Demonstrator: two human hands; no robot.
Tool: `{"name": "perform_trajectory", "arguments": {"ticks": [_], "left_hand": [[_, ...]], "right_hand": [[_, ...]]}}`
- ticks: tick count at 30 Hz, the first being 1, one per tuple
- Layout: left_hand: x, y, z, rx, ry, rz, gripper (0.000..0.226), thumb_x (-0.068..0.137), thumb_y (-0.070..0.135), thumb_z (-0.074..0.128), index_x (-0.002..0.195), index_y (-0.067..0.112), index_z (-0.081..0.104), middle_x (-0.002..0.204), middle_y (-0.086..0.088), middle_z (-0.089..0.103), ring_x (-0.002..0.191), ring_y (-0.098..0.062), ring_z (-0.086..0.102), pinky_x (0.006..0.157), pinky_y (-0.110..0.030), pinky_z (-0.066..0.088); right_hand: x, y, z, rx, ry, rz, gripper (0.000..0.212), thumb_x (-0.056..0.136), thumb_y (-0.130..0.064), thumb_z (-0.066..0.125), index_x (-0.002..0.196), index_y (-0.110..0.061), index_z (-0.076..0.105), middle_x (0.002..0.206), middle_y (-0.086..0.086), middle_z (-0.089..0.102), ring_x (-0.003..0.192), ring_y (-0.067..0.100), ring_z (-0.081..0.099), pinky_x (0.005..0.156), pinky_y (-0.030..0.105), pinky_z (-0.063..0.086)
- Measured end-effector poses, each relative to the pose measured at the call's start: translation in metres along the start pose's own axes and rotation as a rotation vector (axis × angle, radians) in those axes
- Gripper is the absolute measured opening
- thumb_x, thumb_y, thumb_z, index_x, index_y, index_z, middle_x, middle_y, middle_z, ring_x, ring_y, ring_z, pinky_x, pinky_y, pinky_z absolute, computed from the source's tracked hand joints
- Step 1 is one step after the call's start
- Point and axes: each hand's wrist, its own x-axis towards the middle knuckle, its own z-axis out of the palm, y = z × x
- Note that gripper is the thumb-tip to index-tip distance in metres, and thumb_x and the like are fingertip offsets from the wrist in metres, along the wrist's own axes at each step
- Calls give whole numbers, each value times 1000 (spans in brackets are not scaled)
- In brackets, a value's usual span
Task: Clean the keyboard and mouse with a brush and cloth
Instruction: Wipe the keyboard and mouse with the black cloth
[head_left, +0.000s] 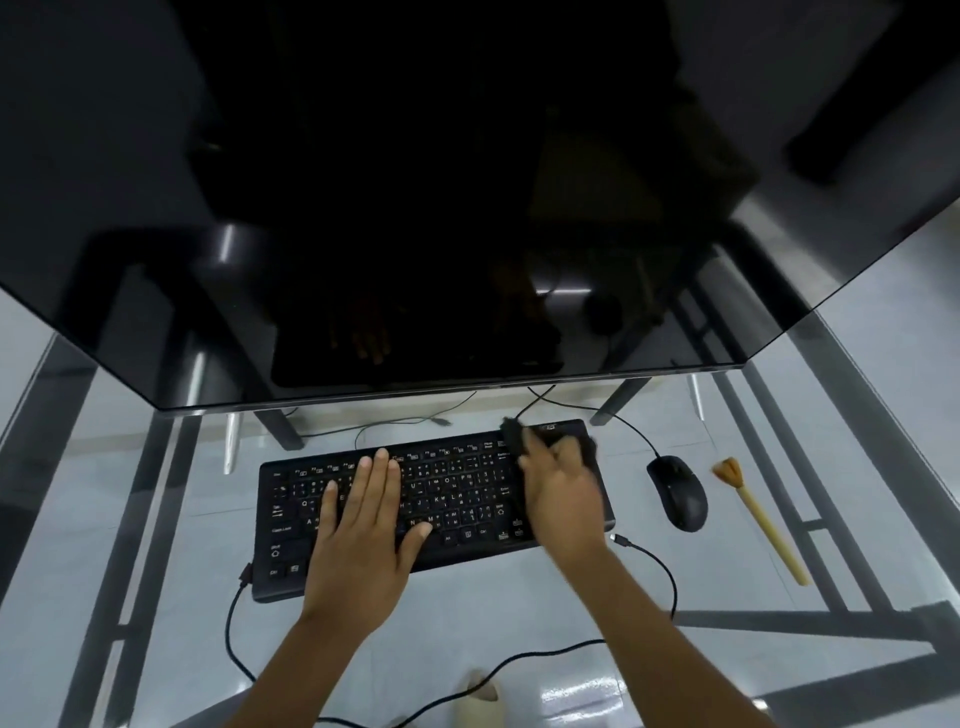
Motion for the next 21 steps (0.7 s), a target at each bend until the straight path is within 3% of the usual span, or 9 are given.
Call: {"name": "perform_trajectory", "arguments": {"ticks": [3,5,9,11,14,18,19,21], "left_hand": [[1,0,0,8,0,7,74,97,59,19,152,8,21,161,-5,16,148,-19,10,117,-46,8],[1,-1,1,15,1,15,74,97,59,19,152,9,20,161,-5,15,149,-18,8,117,-45,7],[1,-1,1,15,7,13,76,97,62,19,152,10,17,161,-4,13,149,-18,5,117,-44,4],[1,-1,1,9,11,15,75,97,61,19,152,10,19,161,-5,14,149,-18,6,118,-43,4],[1,0,0,8,15,16,76,97,62,18,152,9,20,161,-5,16,149,-18,6,118,-43,4],[3,-1,0,-18,10,17,77,96,64,18,152,11,19,161,-3,16,149,-15,4,118,-42,2],[3,-2,0,-22,8,18,77,96,64,19,152,11,19,160,-2,16,148,-15,4,118,-42,2],[3,-2,0,-13,-1,18,77,96,65,18,152,12,18,160,-2,15,148,-15,3,118,-42,2]], "right_hand": [[-31,-12,4,13,-99,-282,33,87,-27,65,120,-24,64,84,4,54,44,19,51,45,30,54],[-24,5,-2,-6,-99,-323,33,87,-31,61,120,-29,63,85,3,54,45,19,52,44,30,53],[17,51,-17,-45,-21,29,36,94,-23,60,130,-22,59,98,14,54,55,32,61,50,36,56],[23,53,-18,-58,-40,101,37,97,-25,53,134,-19,55,102,15,53,61,36,62,55,36,54],[4,34,-14,-45,-51,-45,36,94,-26,59,128,-16,60,93,13,56,49,31,59,45,34,51],[-32,25,-14,-70,-167,-482,38,90,-40,44,119,-25,64,83,3,57,37,16,50,34,26,49],[-26,31,-15,-76,-178,-507,37,89,-40,44,120,-28,61,83,3,57,37,18,50,35,28,49],[-3,45,-17,-50,-113,-339,36,90,-37,47,124,-29,57,88,7,57,41,25,55,37,33,51]]}}
